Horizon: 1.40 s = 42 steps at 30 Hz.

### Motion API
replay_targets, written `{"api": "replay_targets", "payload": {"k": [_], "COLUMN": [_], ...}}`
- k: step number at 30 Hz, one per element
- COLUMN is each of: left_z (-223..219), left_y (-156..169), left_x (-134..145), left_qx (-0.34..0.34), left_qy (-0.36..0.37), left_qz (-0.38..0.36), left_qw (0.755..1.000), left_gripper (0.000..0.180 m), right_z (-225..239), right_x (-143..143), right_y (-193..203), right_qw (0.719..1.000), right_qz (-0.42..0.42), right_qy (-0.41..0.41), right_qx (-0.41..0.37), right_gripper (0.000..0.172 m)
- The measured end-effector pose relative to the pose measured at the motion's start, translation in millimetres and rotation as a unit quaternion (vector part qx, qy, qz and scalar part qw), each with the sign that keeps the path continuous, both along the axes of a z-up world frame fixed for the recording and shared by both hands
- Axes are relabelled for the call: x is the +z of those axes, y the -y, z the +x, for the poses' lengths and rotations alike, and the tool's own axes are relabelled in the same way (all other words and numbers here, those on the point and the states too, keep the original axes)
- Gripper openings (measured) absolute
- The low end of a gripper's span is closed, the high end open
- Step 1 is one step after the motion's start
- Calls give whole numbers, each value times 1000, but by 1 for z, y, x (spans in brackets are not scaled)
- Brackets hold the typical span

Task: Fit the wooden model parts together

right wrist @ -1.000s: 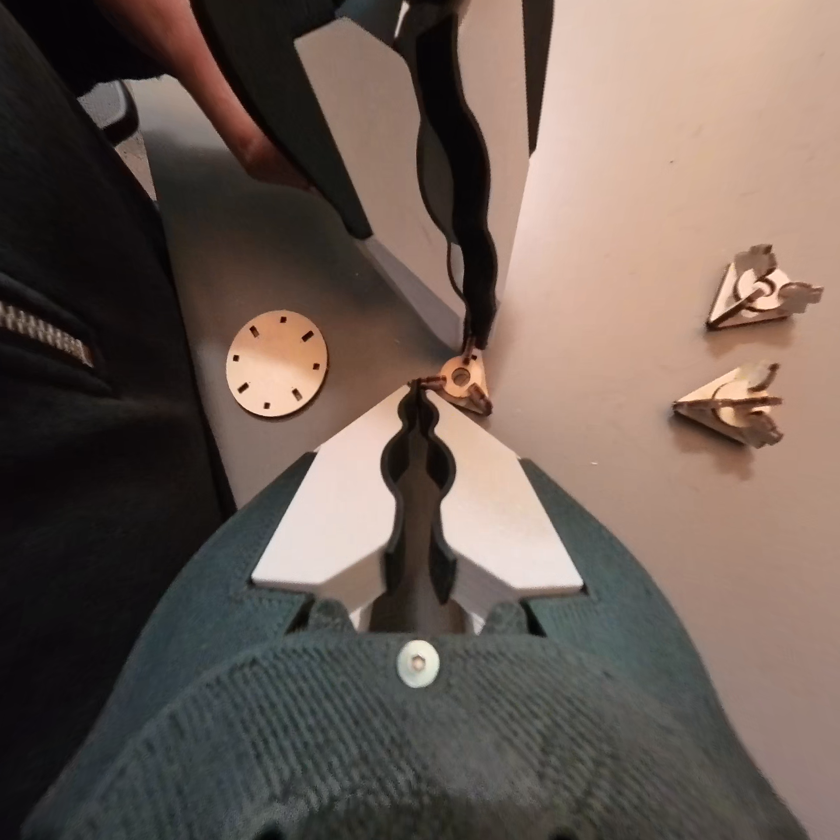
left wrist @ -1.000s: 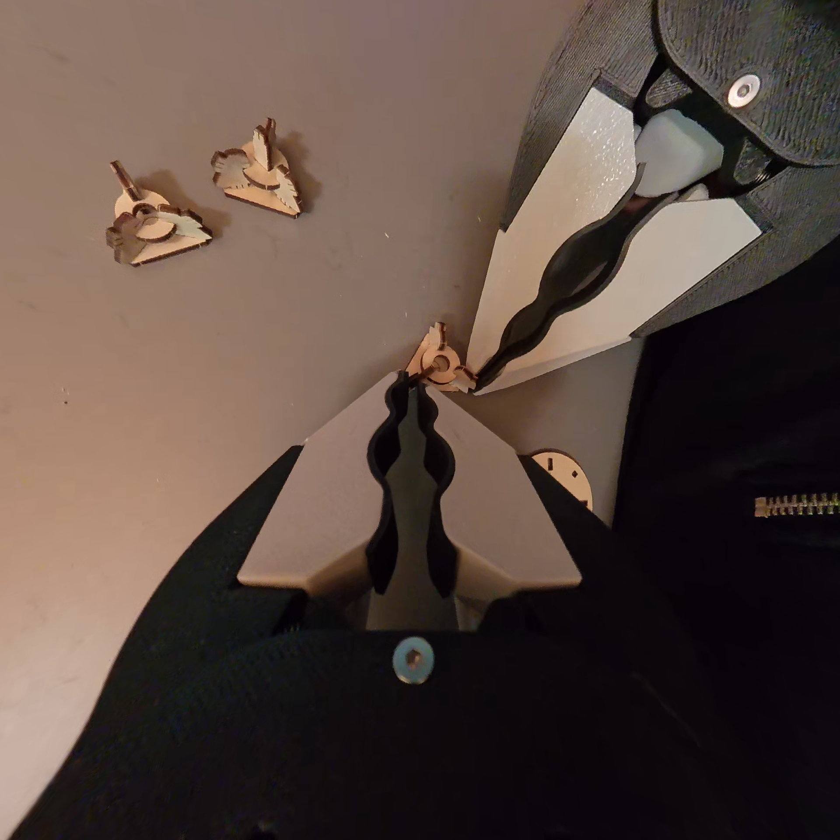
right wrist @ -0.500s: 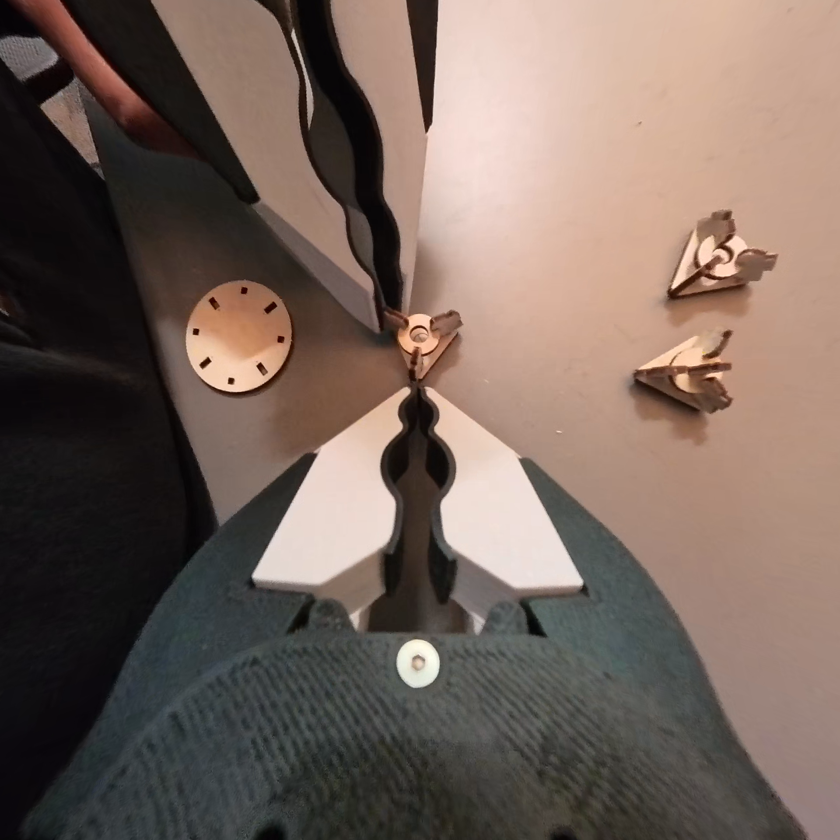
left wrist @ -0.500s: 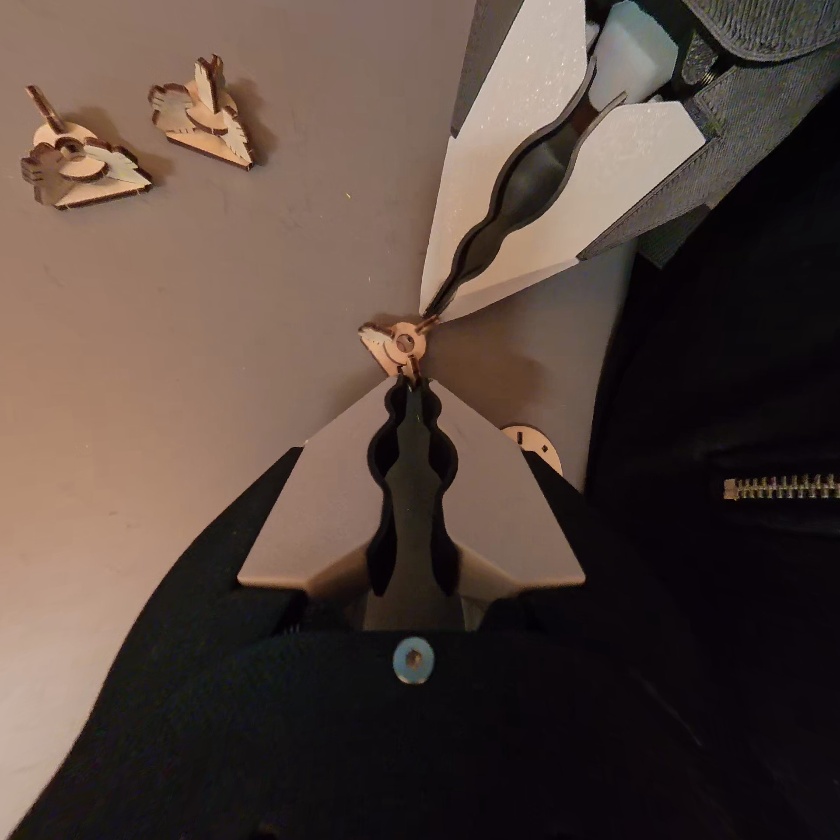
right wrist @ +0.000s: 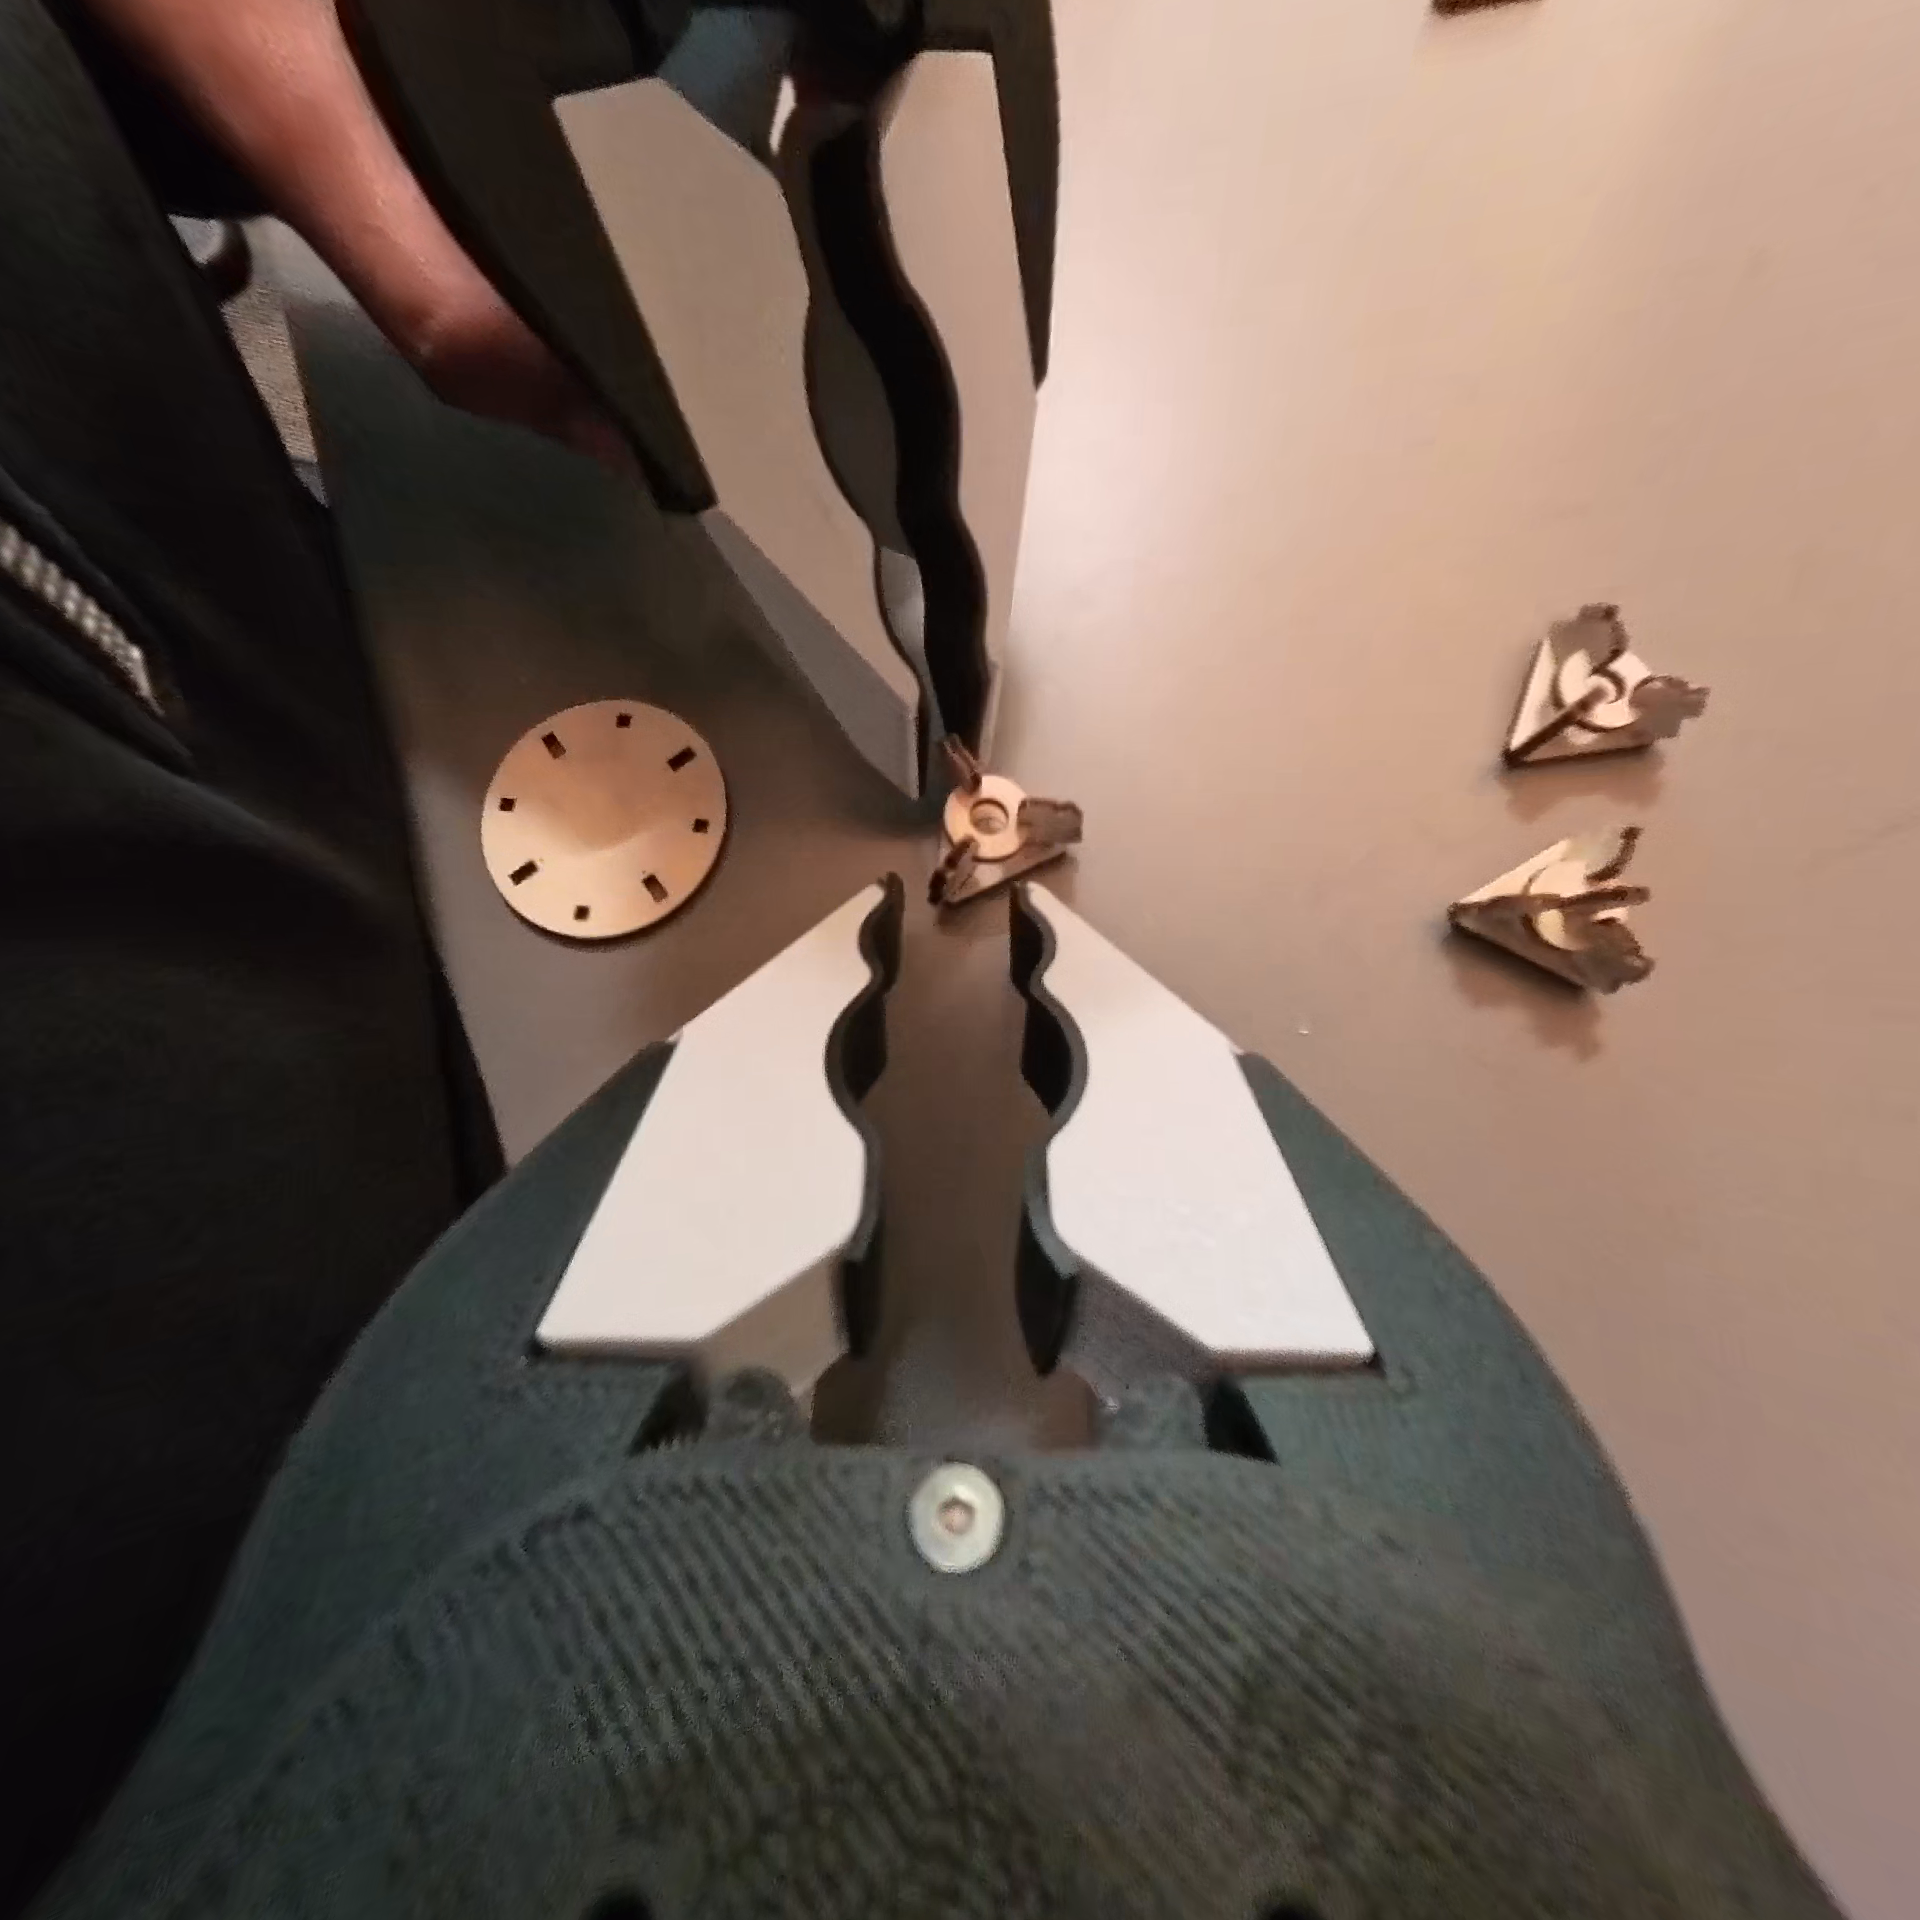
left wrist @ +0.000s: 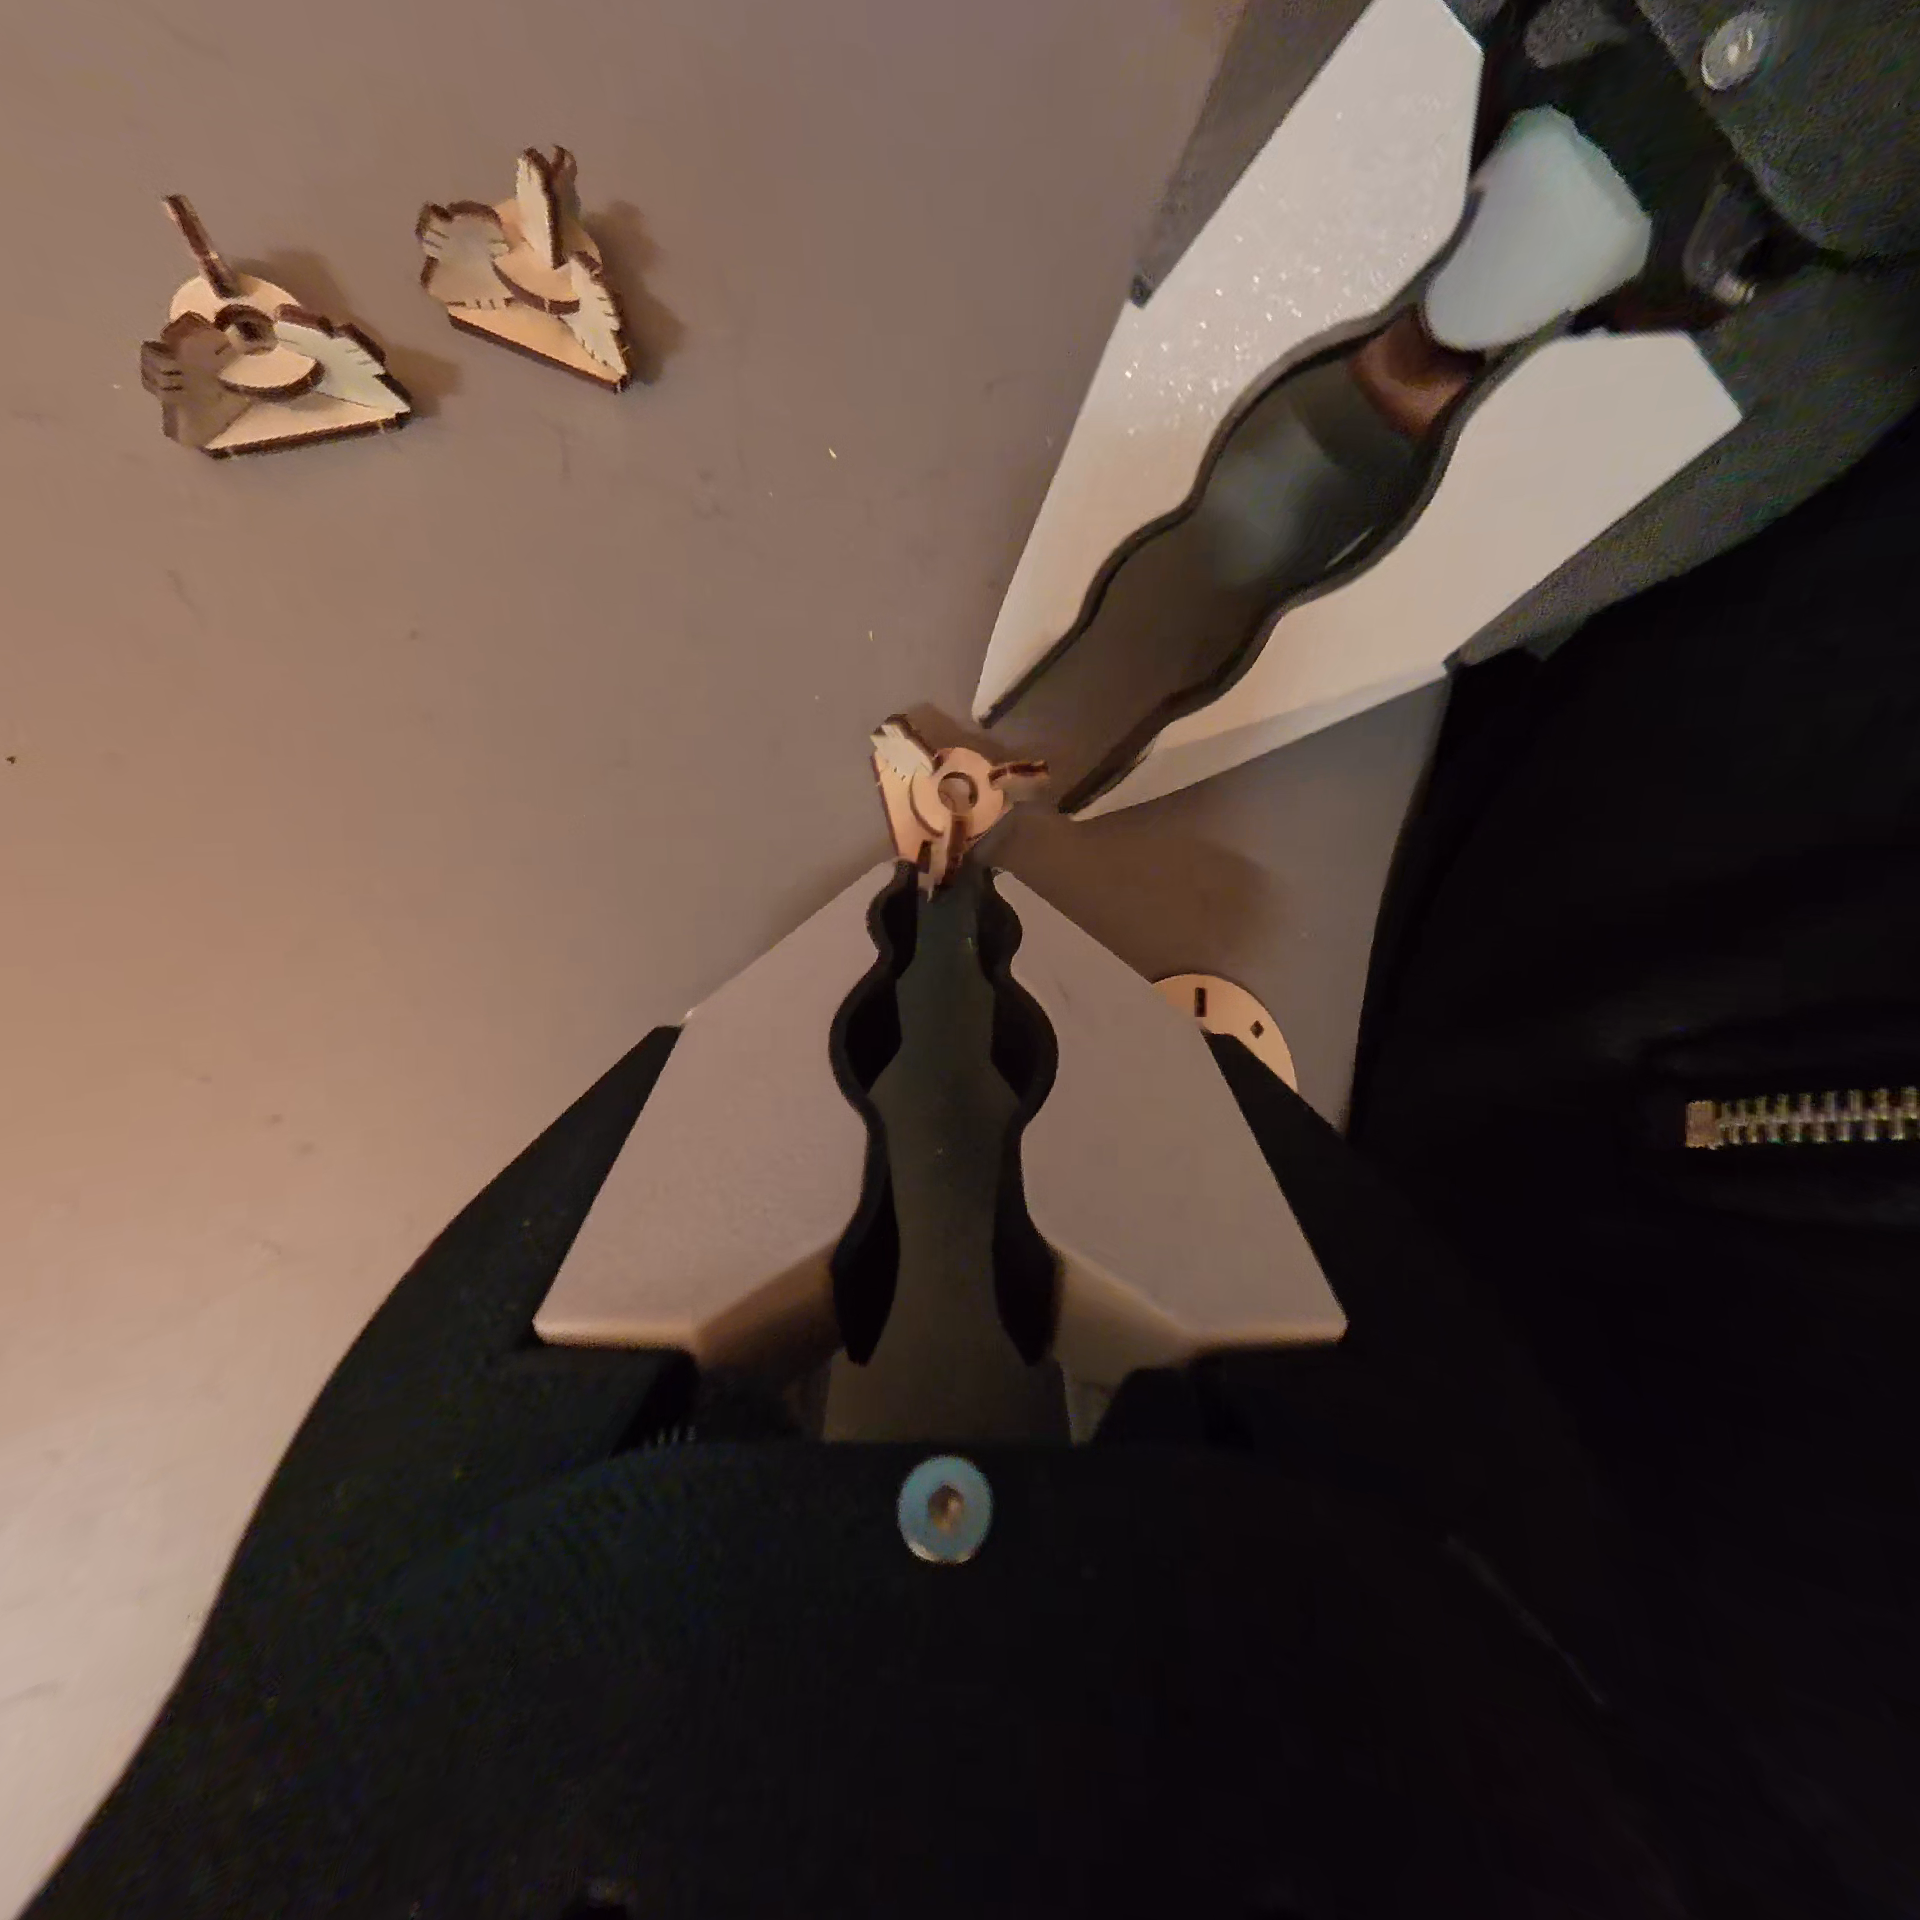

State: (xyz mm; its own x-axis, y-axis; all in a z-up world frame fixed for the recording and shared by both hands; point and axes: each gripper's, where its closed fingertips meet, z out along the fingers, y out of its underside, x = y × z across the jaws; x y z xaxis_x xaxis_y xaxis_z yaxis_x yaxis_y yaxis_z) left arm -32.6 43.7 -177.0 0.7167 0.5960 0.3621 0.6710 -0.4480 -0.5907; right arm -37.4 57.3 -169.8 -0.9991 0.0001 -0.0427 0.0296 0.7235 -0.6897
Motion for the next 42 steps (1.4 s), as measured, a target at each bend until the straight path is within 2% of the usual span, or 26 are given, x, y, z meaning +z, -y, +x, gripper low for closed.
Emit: {"api": "replay_targets", "payload": {"k": [5, 12, 17, 20, 24, 28, 32, 37, 42], "left_z": [1, 0, -2, 5, 28, 52, 63, 61, 70], "left_y": [5, 12, 29, 38, 44, 29, 3, -34, -66], "left_x": [-2, 5, 40, 63, 76, 85, 90, 93, 80], "left_qx": [6, 42, 116, 163, 225, 257, 248, 224, 215], "left_qy": [0, -36, -113, -160, -167, -166, -157, -156, -153], "left_qz": [-7, 16, -13, -40, -62, -37, -29, -34, -46], "left_qw": [1000, 998, 987, 973, 958, 951, 956, 961, 963], "left_gripper": [12, 22, 33, 38, 38, 38, 38, 38, 38], "right_z": [2, -10, -19, -18, -16, -19, -21, -9, -5], "right_x": [-3, 16, 40, 42, 48, 58, 55, 64, 64], "right_y": [-1, -6, -9, -7, -15, -20, -21, -35, -42], "right_qw": [1000, 994, 981, 973, 965, 951, 952, 942, 941], "right_qz": [-3, -83, -166, -198, -218, -246, -233, -256, -258], "right_qy": [-1, 13, -19, -27, -56, -106, -119, -146, -143], "right_qx": [-10, -63, -101, -111, -133, -154, -161, -160, -164], "right_gripper": [19, 21, 21, 18, 13, 6, 22, 15, 13]}}
